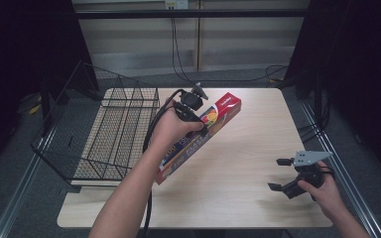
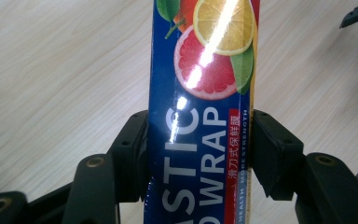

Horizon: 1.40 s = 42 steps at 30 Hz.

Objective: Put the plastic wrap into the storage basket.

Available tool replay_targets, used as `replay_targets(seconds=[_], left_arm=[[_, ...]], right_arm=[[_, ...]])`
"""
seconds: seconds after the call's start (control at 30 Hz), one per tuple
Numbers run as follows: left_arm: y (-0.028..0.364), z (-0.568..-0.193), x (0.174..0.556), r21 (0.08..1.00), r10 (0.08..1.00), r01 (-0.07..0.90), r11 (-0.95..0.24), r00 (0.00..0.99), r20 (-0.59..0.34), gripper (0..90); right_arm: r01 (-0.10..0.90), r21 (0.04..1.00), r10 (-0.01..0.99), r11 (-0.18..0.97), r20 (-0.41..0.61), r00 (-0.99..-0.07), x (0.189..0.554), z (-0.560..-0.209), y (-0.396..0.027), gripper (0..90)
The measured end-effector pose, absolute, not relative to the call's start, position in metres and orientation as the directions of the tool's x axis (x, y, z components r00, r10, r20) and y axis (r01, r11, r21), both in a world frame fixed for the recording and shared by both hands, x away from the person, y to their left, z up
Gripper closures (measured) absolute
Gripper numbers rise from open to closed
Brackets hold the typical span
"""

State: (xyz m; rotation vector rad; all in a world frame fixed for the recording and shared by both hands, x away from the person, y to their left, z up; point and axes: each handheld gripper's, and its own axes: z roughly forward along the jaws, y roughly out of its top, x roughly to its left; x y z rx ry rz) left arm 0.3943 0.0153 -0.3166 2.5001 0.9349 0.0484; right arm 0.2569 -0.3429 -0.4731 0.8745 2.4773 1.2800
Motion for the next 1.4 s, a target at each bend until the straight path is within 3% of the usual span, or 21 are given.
replay_targets(seconds=[1.4], left_arm=[[0.078, -0.253, 0.407, 0.404, 0.765, 0.726, -0.557, 0.637, -0.089, 44.6]], right_arm=[[0.402, 0.807, 0.602, 0.432, 0.074, -0.795, 0.257, -0.472, -0.343, 1.8]])
